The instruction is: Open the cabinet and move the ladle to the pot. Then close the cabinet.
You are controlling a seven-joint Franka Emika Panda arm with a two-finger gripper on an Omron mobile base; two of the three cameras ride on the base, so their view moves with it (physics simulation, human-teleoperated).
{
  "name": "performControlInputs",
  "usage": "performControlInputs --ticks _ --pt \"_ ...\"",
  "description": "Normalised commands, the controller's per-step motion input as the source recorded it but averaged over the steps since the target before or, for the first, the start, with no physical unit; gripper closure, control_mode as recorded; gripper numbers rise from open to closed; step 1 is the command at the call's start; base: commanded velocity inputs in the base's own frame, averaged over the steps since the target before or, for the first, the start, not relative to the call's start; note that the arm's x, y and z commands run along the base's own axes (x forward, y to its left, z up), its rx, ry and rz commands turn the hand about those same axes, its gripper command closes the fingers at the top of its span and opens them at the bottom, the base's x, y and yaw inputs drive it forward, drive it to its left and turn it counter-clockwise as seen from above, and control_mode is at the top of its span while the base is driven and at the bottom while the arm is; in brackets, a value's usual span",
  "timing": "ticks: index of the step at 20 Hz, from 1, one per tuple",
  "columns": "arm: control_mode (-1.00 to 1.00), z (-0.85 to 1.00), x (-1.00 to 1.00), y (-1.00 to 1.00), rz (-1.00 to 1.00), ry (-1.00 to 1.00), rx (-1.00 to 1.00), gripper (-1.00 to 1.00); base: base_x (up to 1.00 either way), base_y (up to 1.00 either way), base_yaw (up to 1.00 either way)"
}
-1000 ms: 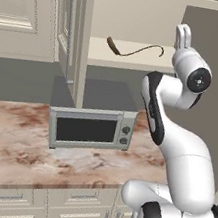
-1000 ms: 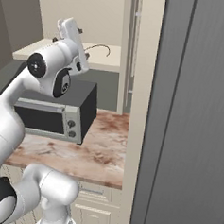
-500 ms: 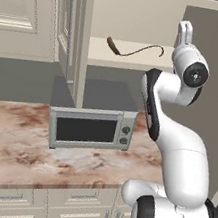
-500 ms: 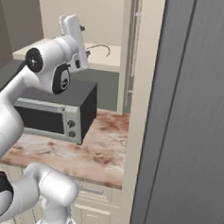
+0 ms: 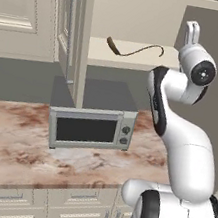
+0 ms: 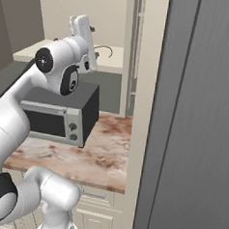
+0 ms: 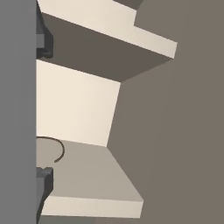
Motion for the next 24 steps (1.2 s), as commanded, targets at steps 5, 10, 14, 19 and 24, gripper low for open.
performControlInputs --ticks 5,10,14,19,24 --pt "-1.00 0.00 0.02 0.00 0.05 0.06 0.00 -1.00 0.00 0.00 0.00" --pt "-1.00 0.00 0.00 0.26 0.12 0.03 0.00 -1.00 0.00 0.00 0.00" --pt "-1.00 -0.02 0.04 0.03 0.11 0.00 0.03 -1.00 0.00 0.00 0.00" --pt "-1.00 -0.08 0.20 0.01 0.05 0.00 0.11 -1.00 0.00 0.00 0.00" --pt "-1.00 -0.04 0.21 0.15 0.00 0.03 0.06 -1.00 0.00 0.00 0.00"
